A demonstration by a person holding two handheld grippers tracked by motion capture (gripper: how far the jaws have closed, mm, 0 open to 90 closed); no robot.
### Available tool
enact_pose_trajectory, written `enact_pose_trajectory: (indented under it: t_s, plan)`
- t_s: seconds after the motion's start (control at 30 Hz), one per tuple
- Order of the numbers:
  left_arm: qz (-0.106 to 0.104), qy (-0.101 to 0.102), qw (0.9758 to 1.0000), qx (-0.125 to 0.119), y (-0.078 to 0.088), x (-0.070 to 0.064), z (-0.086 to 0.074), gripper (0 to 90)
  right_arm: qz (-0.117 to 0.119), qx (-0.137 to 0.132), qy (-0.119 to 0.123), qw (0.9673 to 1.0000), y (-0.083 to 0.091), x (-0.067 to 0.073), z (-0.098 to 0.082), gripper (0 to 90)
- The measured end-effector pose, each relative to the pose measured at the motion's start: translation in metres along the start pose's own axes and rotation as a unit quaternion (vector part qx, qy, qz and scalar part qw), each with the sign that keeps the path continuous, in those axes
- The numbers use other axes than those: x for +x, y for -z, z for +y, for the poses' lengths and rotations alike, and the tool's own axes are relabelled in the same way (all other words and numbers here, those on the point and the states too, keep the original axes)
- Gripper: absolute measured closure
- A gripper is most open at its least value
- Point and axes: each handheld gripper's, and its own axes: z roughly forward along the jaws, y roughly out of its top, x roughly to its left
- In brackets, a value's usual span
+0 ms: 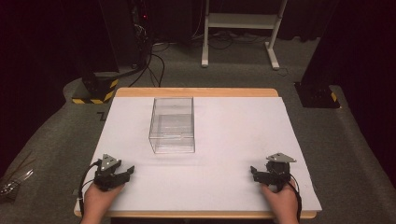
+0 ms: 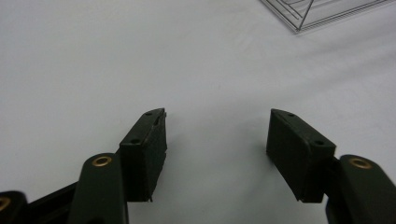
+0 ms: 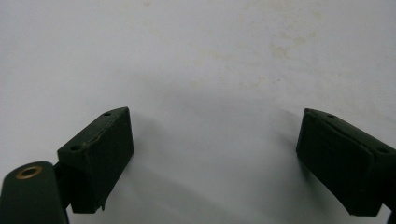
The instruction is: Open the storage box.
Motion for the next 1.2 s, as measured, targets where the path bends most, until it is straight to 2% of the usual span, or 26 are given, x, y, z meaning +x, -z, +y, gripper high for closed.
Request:
enact_pose_trajectory:
  t_s: [0.07, 0.13, 0.23, 0.4, 0.53, 0.67, 0.9, 1.0, 1.2]
  plan:
    - [-0.003, 0.005, 1.0000, 0.001, 0.002, 0.000, 0.001, 34.3, 0.000, 0.000, 0.000, 1.0000, 0.000, 0.000, 0.000, 10.8]
    - [-0.018, 0.015, 0.9997, 0.000, 0.005, 0.001, 0.003, 33.2, 0.000, 0.000, 0.000, 1.0000, 0.000, 0.000, 0.000, 10.8]
    - [-0.036, 0.011, 0.9992, -0.008, 0.008, -0.003, 0.005, 32.8, 0.000, 0.000, 0.000, 1.0000, 0.000, 0.000, 0.000, 10.8]
    - [-0.055, 0.009, 0.9983, -0.018, 0.009, -0.009, 0.008, 32.7, 0.000, 0.000, 0.000, 1.0000, 0.000, 0.000, 0.000, 10.8]
    - [-0.072, 0.017, 0.9966, -0.034, 0.010, -0.013, 0.011, 34.1, 0.000, 0.000, 0.000, 1.0000, 0.000, 0.000, 0.000, 10.8]
    - [-0.080, 0.009, 0.9957, -0.046, 0.012, -0.018, 0.014, 34.2, 0.000, 0.000, 0.000, 1.0000, 0.000, 0.000, 0.000, 10.8]
    - [-0.101, 0.003, 0.9938, -0.046, 0.011, -0.029, 0.020, 34.3, 0.000, 0.000, 0.001, 1.0000, 0.000, 0.000, 0.000, 10.8]
    - [-0.106, -0.008, 0.9933, -0.046, 0.009, -0.033, 0.022, 34.3, 0.000, 0.000, 0.001, 1.0000, 0.000, 0.000, 0.000, 10.8]
    - [-0.120, -0.018, 0.9910, -0.055, 0.009, -0.046, 0.028, 34.3, 0.000, -0.001, 0.001, 1.0000, 0.000, 0.000, 0.000, 10.8]
